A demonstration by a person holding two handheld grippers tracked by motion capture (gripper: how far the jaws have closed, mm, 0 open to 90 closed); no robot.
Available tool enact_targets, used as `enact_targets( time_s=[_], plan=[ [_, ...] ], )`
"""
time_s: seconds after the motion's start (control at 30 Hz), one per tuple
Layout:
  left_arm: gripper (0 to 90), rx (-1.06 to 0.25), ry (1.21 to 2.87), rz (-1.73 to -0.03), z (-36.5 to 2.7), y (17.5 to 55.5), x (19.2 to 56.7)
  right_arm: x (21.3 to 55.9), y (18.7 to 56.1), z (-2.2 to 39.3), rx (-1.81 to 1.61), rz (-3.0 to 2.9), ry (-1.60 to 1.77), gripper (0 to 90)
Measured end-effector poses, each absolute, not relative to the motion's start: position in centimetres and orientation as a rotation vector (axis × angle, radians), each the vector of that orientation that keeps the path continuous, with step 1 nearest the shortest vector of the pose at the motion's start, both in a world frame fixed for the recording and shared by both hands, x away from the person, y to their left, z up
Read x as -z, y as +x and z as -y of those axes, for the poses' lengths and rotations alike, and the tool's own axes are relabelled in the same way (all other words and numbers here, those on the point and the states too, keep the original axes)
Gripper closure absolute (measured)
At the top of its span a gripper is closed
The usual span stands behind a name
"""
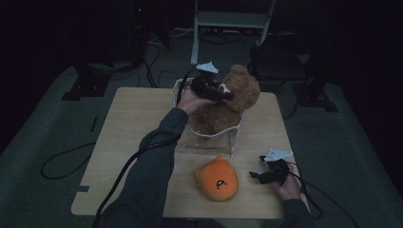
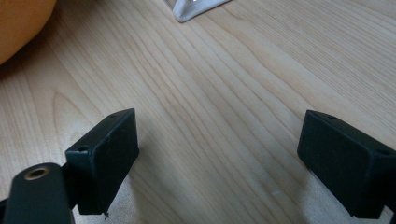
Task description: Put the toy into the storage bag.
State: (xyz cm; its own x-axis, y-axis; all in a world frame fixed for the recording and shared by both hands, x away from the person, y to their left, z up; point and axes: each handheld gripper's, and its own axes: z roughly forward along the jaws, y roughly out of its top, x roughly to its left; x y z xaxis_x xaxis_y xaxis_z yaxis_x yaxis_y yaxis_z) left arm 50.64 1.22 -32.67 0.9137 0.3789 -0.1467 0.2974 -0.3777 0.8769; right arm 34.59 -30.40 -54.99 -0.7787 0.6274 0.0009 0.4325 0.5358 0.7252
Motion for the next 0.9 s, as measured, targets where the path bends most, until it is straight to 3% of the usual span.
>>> enact_targets(
  time_s=[0.9],
  plan=[
    [35.6,-0.036,2.07,-0.526,-2.3,50.8,33.3,55.0,34.6,30.4,-1.081,-2.516,0.888,11.7]
  ],
)
